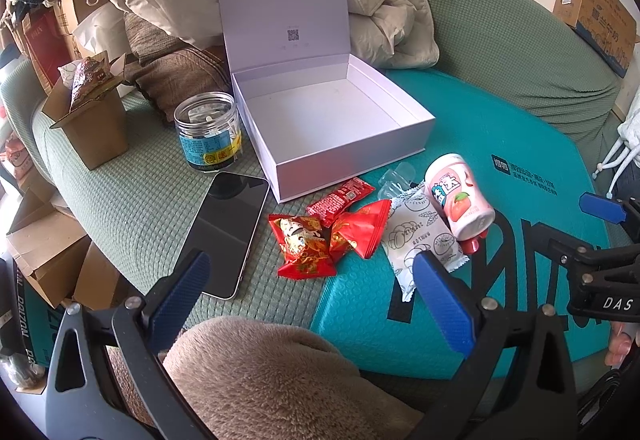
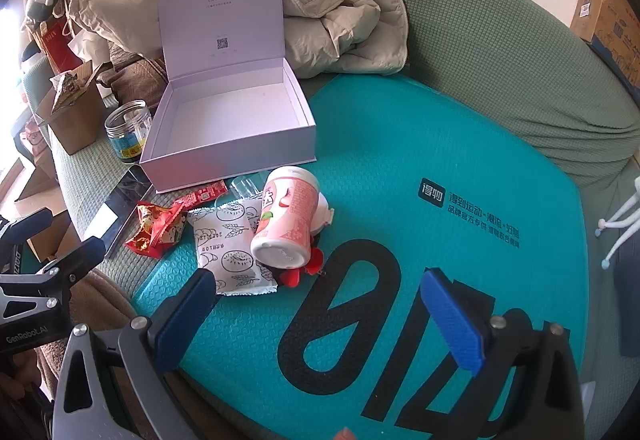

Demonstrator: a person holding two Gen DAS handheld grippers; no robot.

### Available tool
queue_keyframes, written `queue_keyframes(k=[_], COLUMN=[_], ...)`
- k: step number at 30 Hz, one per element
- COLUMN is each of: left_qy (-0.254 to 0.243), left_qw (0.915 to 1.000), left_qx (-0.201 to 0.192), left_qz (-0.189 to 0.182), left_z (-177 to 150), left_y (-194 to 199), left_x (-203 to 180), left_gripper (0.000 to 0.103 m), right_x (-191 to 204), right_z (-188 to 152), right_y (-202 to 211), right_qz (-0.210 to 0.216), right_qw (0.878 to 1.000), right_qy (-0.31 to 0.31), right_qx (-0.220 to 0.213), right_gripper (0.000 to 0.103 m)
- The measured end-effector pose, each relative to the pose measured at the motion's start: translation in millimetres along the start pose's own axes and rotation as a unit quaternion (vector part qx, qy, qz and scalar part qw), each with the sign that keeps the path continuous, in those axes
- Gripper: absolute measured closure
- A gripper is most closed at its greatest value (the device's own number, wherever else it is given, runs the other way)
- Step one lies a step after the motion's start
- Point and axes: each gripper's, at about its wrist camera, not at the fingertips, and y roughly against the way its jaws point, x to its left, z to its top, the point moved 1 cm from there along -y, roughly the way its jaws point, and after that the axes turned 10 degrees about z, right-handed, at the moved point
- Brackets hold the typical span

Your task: Organize objects

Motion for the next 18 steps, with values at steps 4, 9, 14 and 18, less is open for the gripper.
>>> queue_keyframes(k=[4, 9, 14, 18], left_qy=[-0.001, -0.002, -0.002, -0.002], left_qw=[1.0000, 1.0000, 1.0000, 1.0000], left_qx=[0.000, 0.001, 0.001, 0.001], left_qz=[0.000, 0.001, 0.000, 0.001], left_z=[-0.1, -0.9, -0.8, -1.1], left_y=[0.0, 0.5, 0.8, 1.1], left_x=[-0.2, -0.6, -0.7, -0.9], left_gripper=[0.001, 0.001, 0.001, 0.001], right_x=[-0.2, -1.1, -0.5, 0.1], right_z=[0.2, -0.3, 0.2, 0.8], right_y=[-0.1, -0.6, -0.1, -0.4], right_qz=[0.000, 0.000, 0.000, 0.001], right_qw=[1.000, 1.000, 1.000, 1.000], right_qy=[0.000, 0.000, 0.001, 0.003], right_qx=[0.001, 0.003, 0.002, 0.004], right_gripper=[0.000, 0.000, 0.000, 0.000])
